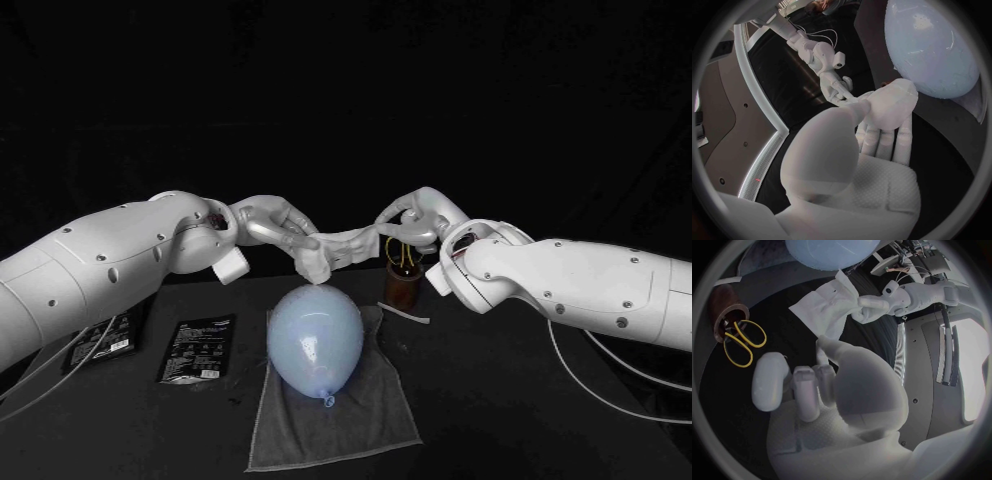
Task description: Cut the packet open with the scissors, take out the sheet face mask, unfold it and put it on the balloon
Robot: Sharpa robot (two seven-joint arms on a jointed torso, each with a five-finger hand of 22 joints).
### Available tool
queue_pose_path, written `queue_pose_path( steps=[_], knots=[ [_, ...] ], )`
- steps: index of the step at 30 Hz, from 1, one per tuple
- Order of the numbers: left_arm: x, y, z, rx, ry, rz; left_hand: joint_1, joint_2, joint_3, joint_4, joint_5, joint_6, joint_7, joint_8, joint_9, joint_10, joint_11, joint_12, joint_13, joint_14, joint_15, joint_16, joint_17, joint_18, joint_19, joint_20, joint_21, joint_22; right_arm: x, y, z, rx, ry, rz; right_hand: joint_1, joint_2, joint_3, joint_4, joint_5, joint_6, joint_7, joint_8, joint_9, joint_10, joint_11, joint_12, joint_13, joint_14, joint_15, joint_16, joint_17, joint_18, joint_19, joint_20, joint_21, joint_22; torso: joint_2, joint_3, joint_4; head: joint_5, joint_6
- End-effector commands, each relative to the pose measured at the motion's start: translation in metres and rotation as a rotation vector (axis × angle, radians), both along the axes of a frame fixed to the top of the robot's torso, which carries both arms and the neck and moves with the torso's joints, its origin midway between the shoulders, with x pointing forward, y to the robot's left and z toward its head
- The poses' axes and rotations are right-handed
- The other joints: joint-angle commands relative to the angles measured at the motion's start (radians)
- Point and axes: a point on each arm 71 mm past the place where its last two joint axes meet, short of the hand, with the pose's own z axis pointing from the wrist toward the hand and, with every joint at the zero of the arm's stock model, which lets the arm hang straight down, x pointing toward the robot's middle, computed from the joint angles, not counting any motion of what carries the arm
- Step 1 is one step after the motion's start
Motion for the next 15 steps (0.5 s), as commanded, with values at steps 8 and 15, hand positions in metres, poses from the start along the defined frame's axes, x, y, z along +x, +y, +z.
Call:
queue_pose_path(
  steps=[8,15],
  knots=[
    [-0.0017,0.0058,0.0064,0.006,0.032,-0.024,-0.024,-0.003,-0.008,0.004,0.004,0.008,0.000,-0.002,0.029,0.001,0.003,0.001,0.000,0.003,0.005,0.004,0.003,0.009,-0.012,0.003,0.008,0.003,0.0000,0.0052,-0.0009,0.013,0.023,0.021,-0.004,0.006,0.007,0.001,0.005,0.008,0.001,0.004,0.000,0.056,-0.006,0.002,0.198,0.105,-0.005,0.004,0.263,0.001,-0.001,-0.007,-0.009,0.125,0.000,0.0004,0.0017,0.007,-0.003],
    [-0.0031,0.0084,0.0084,0.027,0.052,-0.043,-0.052,-0.004,-0.015,0.021,0.004,0.007,-0.005,-0.002,0.033,0.001,0.001,0.001,0.000,0.003,0.005,0.006,0.007,0.011,-0.017,0.008,0.008,0.003,0.0007,0.0043,-0.0001,0.046,0.017,0.005,-0.005,0.006,0.007,0.001,0.005,0.008,0.001,0.005,0.001,0.056,-0.006,0.002,0.198,0.105,-0.005,0.004,0.263,0.002,-0.001,-0.007,-0.011,0.125,-0.002,0.0004,0.0013,0.011,-0.002]
  ],
)
